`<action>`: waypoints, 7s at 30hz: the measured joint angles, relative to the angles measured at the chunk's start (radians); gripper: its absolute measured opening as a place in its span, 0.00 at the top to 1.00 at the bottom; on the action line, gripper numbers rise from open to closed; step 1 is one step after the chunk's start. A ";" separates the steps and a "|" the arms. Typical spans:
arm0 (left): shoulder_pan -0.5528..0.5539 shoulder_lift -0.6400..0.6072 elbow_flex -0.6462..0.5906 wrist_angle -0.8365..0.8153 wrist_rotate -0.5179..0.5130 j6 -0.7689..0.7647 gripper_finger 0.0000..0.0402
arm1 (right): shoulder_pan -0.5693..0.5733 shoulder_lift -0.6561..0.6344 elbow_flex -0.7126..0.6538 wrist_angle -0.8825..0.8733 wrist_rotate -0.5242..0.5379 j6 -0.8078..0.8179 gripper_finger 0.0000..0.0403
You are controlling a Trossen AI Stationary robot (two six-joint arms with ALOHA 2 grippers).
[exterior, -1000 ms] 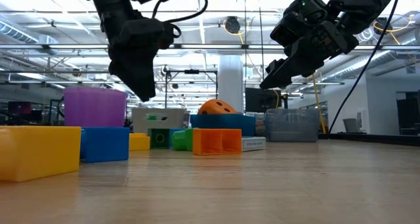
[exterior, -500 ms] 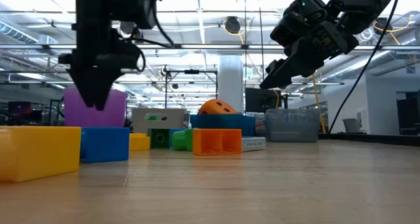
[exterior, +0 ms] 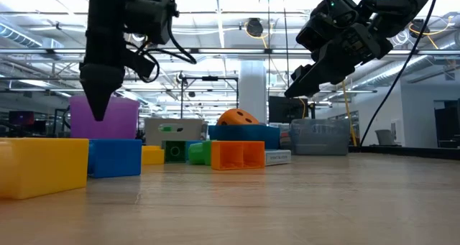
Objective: Pick & Place Toys
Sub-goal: Put the green game piece into the gray bin, then put the orange game piece into the gray bin
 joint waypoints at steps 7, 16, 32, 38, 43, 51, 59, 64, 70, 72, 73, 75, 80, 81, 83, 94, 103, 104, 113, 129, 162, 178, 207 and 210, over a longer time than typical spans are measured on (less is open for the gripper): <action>0.071 0.000 0.000 0.005 0.059 0.195 0.41 | 0.000 0.000 0.000 0.000 0.000 0.000 0.43; 0.084 0.000 -0.066 0.076 0.060 0.404 0.25 | 0.000 0.000 0.000 0.000 0.000 0.000 0.43; 0.105 0.000 -0.241 0.322 0.009 0.498 0.19 | 0.000 0.000 0.000 0.000 0.000 0.000 0.43; 0.151 0.000 -0.242 0.344 0.027 0.512 0.19 | 0.000 0.000 0.000 0.000 0.000 0.000 0.43; 0.170 0.000 -0.242 0.368 0.085 0.541 0.28 | 0.000 0.000 0.000 0.000 0.000 0.000 0.43; 0.171 0.000 -0.230 0.413 0.162 0.464 0.52 | 0.000 0.000 0.000 0.000 0.000 0.000 0.43; 0.170 0.000 -0.061 0.383 0.271 0.454 0.69 | 0.000 0.000 0.000 0.000 0.000 0.000 0.43; 0.173 0.000 0.096 0.308 0.182 0.518 0.66 | 0.000 0.000 0.000 0.000 0.000 0.000 0.43; 0.273 0.000 0.253 0.347 0.060 0.637 0.64 | 0.000 0.000 0.000 0.000 0.000 0.000 0.43; 0.329 -0.001 0.277 0.403 0.064 0.662 0.64 | 0.000 0.000 0.000 0.000 0.000 0.000 0.43; 0.356 0.002 0.282 0.424 0.065 0.680 0.64 | 0.000 0.000 0.000 0.000 0.000 0.000 0.43; 0.403 0.014 0.287 0.446 0.065 0.719 0.64 | 0.000 0.000 0.000 0.000 0.000 0.000 0.43; 0.478 0.093 0.289 0.516 0.131 0.769 0.64 | 0.000 0.000 0.000 0.000 0.000 0.000 0.43; 0.487 0.117 0.289 0.536 0.146 0.777 0.64 | 0.000 0.000 0.000 0.000 0.000 0.000 0.43; 0.496 0.164 0.289 0.562 0.164 0.787 0.64 | 0.000 0.000 0.000 0.002 0.000 0.000 0.43; 0.564 0.233 0.289 0.634 0.181 0.832 0.49 | 0.002 0.000 0.000 0.151 -0.004 0.008 0.43; 0.596 0.189 0.290 0.631 0.263 0.834 0.35 | 0.002 0.000 0.000 0.252 -0.004 0.160 0.43; 0.596 0.172 0.290 0.628 0.273 0.828 0.34 | 0.002 0.000 0.000 0.263 -0.004 0.161 0.43; 0.600 -0.036 0.267 0.648 0.562 0.794 0.39 | 0.024 0.000 0.003 0.481 0.097 0.240 0.43; 0.269 -0.270 -0.326 1.619 0.667 0.489 0.43 | 0.120 0.223 0.279 0.120 0.329 0.207 0.43; -0.079 -0.270 -0.455 1.937 0.164 0.547 0.43 | 0.130 0.618 0.294 0.292 0.652 0.357 0.67; -0.072 -0.270 -0.454 1.940 0.164 0.649 0.43 | 0.134 0.481 0.292 0.225 0.594 0.180 0.76; 0.137 -0.104 -0.335 1.883 0.355 0.609 0.43 | 0.133 0.105 0.218 0.171 0.490 0.069 0.76; 0.137 -0.089 -0.315 1.856 0.355 0.610 0.43 | 0.133 0.106 0.218 0.172 0.489 0.068 0.76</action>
